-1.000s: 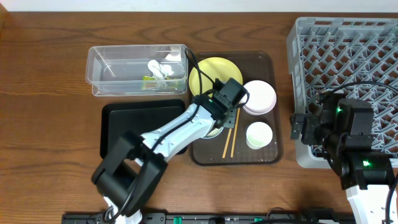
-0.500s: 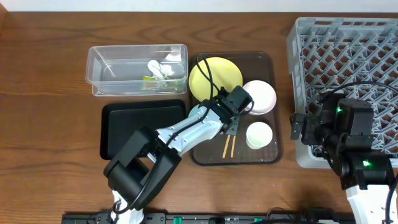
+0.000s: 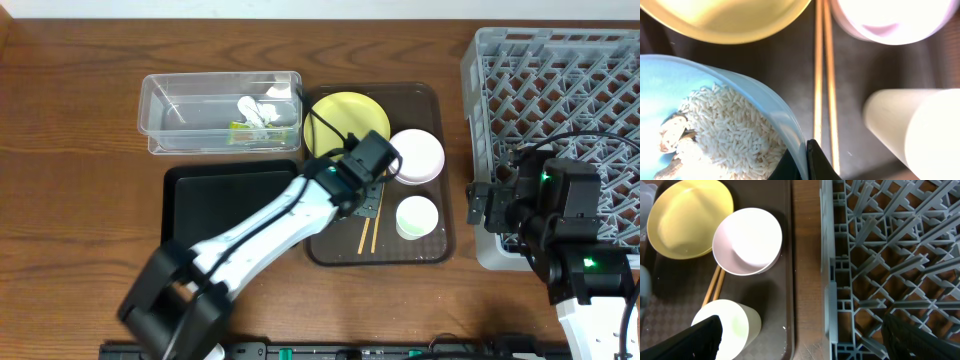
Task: Sort waste into correct bins and load items into the dishwasher rack
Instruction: 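Tip the blue bowl over the black tray to pour out the rice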
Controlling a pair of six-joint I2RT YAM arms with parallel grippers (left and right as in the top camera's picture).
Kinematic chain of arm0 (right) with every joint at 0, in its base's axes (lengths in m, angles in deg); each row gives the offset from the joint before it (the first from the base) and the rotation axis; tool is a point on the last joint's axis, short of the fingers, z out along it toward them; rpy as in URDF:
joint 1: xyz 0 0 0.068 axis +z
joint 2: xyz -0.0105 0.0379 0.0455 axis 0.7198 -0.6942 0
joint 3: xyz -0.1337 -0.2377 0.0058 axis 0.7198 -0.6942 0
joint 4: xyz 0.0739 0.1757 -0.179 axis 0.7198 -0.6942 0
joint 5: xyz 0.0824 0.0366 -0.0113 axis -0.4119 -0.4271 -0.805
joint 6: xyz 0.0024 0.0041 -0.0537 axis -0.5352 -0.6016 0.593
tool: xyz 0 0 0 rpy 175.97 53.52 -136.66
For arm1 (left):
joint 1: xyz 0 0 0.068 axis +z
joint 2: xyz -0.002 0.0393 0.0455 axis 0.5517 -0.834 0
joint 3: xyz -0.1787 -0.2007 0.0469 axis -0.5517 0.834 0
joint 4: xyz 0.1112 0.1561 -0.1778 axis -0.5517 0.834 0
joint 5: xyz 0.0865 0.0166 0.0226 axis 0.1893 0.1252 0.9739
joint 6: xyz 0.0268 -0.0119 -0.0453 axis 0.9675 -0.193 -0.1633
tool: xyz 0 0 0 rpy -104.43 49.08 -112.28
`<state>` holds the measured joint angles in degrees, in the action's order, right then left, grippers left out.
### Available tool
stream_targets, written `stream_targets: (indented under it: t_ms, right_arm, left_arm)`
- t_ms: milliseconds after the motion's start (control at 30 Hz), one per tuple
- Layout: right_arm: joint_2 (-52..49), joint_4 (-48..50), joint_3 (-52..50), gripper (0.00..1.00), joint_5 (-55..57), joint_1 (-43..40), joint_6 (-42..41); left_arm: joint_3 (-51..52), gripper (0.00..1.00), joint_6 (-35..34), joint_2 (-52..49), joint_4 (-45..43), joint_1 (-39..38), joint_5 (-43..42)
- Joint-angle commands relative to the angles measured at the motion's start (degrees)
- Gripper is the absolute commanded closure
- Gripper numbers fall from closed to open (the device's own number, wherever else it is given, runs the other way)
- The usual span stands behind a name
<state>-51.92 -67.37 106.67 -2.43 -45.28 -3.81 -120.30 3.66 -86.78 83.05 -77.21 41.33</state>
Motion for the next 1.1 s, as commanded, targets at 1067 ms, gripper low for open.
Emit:
stream_targets:
  t_ms: [1067]
  right_arm:
    - [0.31,-0.35,1.03,0.01,-0.28,0.72,-0.13]
  left_arm:
    - [21.18,0.89,28.48,-1.70,4.55,54.95,-72.67]
